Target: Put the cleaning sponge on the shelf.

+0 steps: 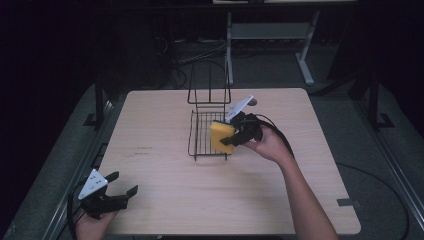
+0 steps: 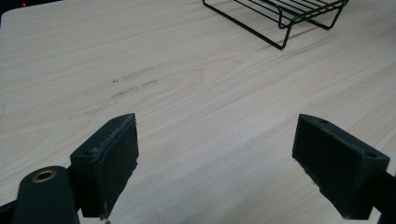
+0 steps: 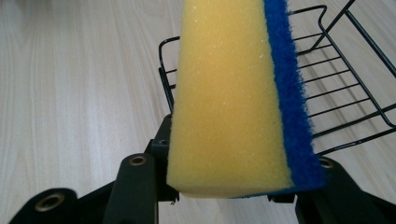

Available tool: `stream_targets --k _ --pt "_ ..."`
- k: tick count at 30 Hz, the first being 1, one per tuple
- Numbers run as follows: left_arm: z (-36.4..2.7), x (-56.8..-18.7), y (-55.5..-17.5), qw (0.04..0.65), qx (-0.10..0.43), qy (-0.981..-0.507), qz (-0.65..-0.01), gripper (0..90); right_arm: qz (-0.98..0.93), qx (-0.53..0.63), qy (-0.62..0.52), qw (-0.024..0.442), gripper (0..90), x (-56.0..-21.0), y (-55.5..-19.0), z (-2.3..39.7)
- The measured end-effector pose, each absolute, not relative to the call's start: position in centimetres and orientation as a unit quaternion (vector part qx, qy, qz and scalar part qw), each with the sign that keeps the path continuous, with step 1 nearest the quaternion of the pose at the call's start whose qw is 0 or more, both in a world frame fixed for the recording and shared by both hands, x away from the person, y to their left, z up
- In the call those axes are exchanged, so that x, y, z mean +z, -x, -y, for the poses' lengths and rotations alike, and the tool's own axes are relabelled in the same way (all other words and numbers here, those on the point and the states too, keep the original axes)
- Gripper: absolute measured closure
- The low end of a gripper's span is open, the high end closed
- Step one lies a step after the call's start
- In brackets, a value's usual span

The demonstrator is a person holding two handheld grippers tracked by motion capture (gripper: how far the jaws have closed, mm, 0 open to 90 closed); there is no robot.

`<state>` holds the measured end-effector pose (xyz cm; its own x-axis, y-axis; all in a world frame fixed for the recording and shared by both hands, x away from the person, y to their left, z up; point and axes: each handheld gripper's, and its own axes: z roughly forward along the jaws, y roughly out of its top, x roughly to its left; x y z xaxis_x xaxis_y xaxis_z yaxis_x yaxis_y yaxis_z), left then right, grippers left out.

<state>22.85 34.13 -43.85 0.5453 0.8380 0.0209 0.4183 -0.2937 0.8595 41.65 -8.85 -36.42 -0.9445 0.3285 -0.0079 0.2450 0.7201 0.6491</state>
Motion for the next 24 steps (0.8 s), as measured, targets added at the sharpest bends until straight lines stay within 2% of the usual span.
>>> stream_targets --k 24 --pt "-34.3 -43.8 -22.8 0.431 0.244 -0.765 -0.411 13.8 -0.923 0.345 -0.164 0.049 55.9 -37.8 -44.3 7.4"
